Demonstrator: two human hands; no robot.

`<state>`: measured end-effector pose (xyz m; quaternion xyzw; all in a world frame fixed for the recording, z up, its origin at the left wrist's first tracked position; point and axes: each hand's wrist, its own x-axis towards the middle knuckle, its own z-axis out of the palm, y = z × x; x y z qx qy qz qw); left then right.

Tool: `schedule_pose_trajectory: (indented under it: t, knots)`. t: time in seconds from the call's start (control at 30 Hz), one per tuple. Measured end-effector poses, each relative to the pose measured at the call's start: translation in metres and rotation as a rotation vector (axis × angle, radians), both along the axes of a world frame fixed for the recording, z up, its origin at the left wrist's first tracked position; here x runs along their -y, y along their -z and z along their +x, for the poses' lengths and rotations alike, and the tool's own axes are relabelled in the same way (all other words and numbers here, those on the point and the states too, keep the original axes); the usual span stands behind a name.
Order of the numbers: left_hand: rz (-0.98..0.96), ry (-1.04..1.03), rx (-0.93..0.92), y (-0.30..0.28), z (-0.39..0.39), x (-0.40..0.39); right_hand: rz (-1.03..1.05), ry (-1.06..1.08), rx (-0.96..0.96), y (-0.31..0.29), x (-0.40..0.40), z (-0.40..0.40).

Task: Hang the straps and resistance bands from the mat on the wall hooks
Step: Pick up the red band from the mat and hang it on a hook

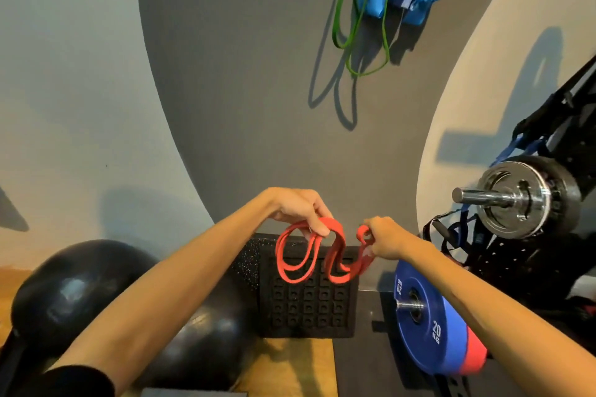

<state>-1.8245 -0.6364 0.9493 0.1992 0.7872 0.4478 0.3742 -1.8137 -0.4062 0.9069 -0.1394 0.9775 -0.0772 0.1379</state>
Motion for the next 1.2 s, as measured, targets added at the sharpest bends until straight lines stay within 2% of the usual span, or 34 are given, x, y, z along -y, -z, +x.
schedule_pose_trajectory:
  t: [0.07,0.1,0.13,0.23,0.3,0.4,0.47,0.53,0.67,0.73,0.8,0.93,1.0,1.07,1.13,1.2]
  knots:
    - [-0.087,0.023,-0.086,-0.009,-0.009,-0.012,0.083,-0.008,0.001,-0.009,-0.006,-0.007]
    - [-0.131,0.042,-0.123,-0.014,-0.013,-0.019,0.044,-0.024,-0.028,-0.016,-0.007,-0.009]
    - [-0.171,0.060,-0.144,-0.021,-0.016,-0.025,-0.082,-0.041,-0.069,-0.024,-0.007,-0.013]
    - [-0.240,0.095,-0.190,-0.035,-0.031,-0.049,-0.753,-0.041,-0.056,-0.048,-0.002,-0.013]
    - [-0.232,0.102,-0.267,-0.040,-0.037,-0.064,-0.973,-0.089,-0.048,-0.054,0.000,-0.007]
    - [-0.203,0.130,-0.333,-0.046,-0.044,-0.072,-0.943,-0.155,-0.001,-0.041,-0.003,-0.007]
    - [-0.167,0.122,-0.327,-0.048,-0.048,-0.067,-0.837,-0.126,-0.005,-0.032,-0.004,-0.011]
    - [-0.128,0.076,-0.348,-0.046,-0.052,-0.061,-0.839,-0.075,-0.045,-0.029,0.000,-0.019]
    - [0.019,-0.161,-0.413,-0.040,-0.060,-0.036,-0.959,-0.014,-0.072,-0.039,0.016,-0.036]
    - [0.130,-0.266,-0.369,-0.040,-0.064,-0.017,-0.982,0.005,-0.101,-0.045,0.023,-0.044]
    - [0.271,-0.318,-0.292,-0.037,-0.067,0.004,-1.045,0.047,-0.139,-0.052,0.027,-0.054]
    - [0.358,-0.412,-0.346,-0.016,-0.070,0.030,-1.188,0.115,-0.235,-0.068,0.036,-0.078]
    - [0.558,-0.591,-0.325,-0.012,-0.076,0.030,-1.199,0.091,-0.261,-0.074,0.043,-0.089]
    - [0.827,-0.755,-0.220,-0.019,-0.084,0.025,-1.219,0.074,-0.272,-0.078,0.048,-0.099]
    - [1.034,-0.839,-0.148,-0.032,-0.096,0.021,-1.247,0.066,-0.260,-0.080,0.053,-0.109]
    - [1.116,-0.848,-0.187,-0.051,-0.110,0.020,-1.276,0.076,-0.228,-0.081,0.058,-0.118]
